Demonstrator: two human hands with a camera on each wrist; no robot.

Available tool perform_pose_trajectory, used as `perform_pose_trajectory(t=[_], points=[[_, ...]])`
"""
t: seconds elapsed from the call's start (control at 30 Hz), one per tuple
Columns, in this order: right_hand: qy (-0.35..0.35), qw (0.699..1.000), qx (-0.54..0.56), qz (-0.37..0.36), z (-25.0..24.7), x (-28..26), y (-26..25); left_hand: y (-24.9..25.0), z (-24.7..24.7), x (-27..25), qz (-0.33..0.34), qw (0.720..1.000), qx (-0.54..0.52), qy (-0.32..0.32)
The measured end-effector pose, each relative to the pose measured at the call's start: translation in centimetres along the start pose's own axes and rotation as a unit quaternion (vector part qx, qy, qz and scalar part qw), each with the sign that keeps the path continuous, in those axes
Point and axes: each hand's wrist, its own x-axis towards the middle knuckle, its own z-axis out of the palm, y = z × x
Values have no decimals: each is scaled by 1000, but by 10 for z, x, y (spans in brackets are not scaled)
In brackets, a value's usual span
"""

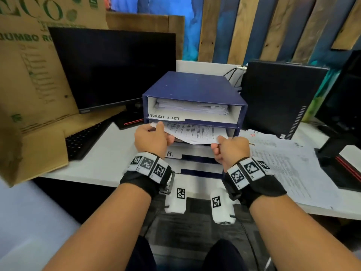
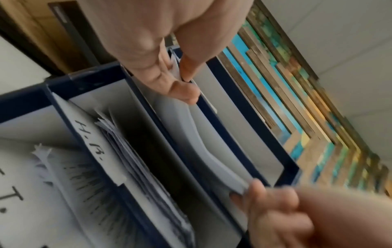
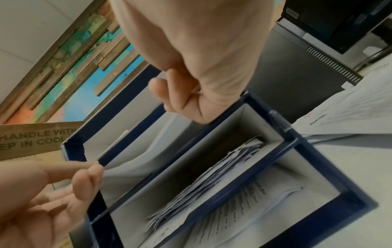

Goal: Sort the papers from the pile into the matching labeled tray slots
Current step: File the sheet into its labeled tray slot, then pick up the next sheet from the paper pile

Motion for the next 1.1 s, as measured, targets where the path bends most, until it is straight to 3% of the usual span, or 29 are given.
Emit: perform_pose_trajectory(t=[0.07, 0.13, 0.23, 0.33, 0.4, 0.47, 0.6, 0.7, 0.77, 0.83, 0.87, 0.97, 1.03, 1.1], points=[[9, 1000, 6, -10, 11, 1, 1, -4, -1, -7, 70, 997, 36, 6], [2, 999, -4, -31, 16, 1, 1, -9, -4, -12, 184, 974, 129, -23], [-10, 998, -16, -58, 16, 0, 0, -15, -4, -14, 303, 910, 253, -123], [-15, 995, -42, -88, 8, 2, 3, -23, 6, -14, 328, 836, 390, -203], [2, 979, -148, -138, 0, 1, 5, -28, 14, -14, 347, 769, 484, -233], [30, 939, -265, -217, -6, -2, 6, -31, 21, -13, 365, 738, 515, -239], [0, 816, -450, -362, -3, -4, 13, -28, 26, -13, 372, 783, 457, -196], [-22, 719, -586, -374, 4, -4, 16, -29, 28, -9, 381, 769, 472, -201], [-29, 694, -622, -361, 7, -3, 12, -30, 31, -5, 388, 737, 504, -229], [-52, 700, -617, -356, 7, -3, 12, -29, 35, -5, 393, 721, 516, -243], [-67, 717, -594, -359, 5, -3, 12, -29, 35, -7, 395, 730, 504, -239], [-91, 798, -464, -374, -10, -6, 17, -35, 39, -27, 408, 807, 382, -187], [-43, 841, -396, -366, -28, -6, 17, -43, 48, -48, 427, 828, 318, -175], [20, 869, -353, -345, -46, -3, 13, -50, 64, -67, 417, 830, 307, -205]])
